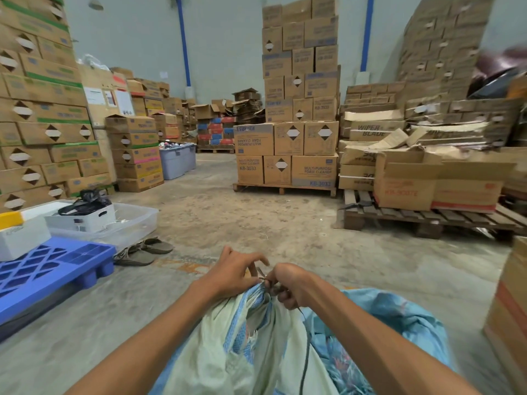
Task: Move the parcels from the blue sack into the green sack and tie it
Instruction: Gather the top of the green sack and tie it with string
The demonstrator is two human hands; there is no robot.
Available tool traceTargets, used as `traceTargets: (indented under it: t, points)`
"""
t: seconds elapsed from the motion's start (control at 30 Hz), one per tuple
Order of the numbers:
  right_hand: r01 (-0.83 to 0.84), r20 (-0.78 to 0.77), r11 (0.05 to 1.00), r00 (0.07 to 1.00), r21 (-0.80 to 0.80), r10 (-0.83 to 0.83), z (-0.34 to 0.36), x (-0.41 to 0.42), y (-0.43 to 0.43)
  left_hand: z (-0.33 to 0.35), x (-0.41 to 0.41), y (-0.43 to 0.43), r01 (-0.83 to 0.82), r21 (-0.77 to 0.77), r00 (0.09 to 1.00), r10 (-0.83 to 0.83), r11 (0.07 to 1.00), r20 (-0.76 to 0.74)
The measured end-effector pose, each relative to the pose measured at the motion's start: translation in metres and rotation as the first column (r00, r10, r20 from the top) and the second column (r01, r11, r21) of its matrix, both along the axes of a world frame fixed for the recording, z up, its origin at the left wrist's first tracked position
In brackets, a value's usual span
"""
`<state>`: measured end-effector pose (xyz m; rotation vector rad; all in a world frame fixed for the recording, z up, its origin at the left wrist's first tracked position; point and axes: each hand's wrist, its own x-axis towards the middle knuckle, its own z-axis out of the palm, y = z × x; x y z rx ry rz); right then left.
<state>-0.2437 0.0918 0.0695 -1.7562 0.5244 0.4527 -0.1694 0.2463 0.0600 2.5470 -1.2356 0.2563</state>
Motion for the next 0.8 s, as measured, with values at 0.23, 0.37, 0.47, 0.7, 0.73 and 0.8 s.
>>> traceTargets:
  t: [0.23,0.37,0.47,0.7,0.73,0.8]
  points:
    - [-0.092,0.235,0.963,0.96,-0.254,0.153,-0.008,-0.002,-0.011,0.004,-0.001,-0.008,-0.05,-0.06,0.998,0.047,0.997,-0.05]
    - [0.068,0.411,0.768,0.873,-0.636,0.263,-0.021,0.005,-0.008,0.004,0.0,-0.009,-0.077,-0.065,0.993,0.07,0.995,-0.1]
    - [0.248,0.558,0.753,0.809,-0.61,0.185,-0.029,0.006,-0.005,0.002,0.002,-0.009,-0.088,-0.068,0.985,0.077,0.994,-0.156]
    - [0.307,0.656,0.749,0.722,-0.587,0.219,-0.025,0.001,-0.004,0.001,0.004,-0.003,-0.104,-0.051,0.944,0.082,0.993,-0.32]
    - [0.292,0.645,0.761,0.735,-0.579,0.209,-0.024,0.002,-0.005,0.0,0.006,-0.001,-0.097,-0.05,0.939,0.075,0.994,-0.335]
    - [0.231,0.605,0.858,0.789,-0.458,0.11,-0.023,0.003,-0.009,-0.002,0.008,0.003,-0.11,-0.088,0.917,0.067,0.99,-0.394]
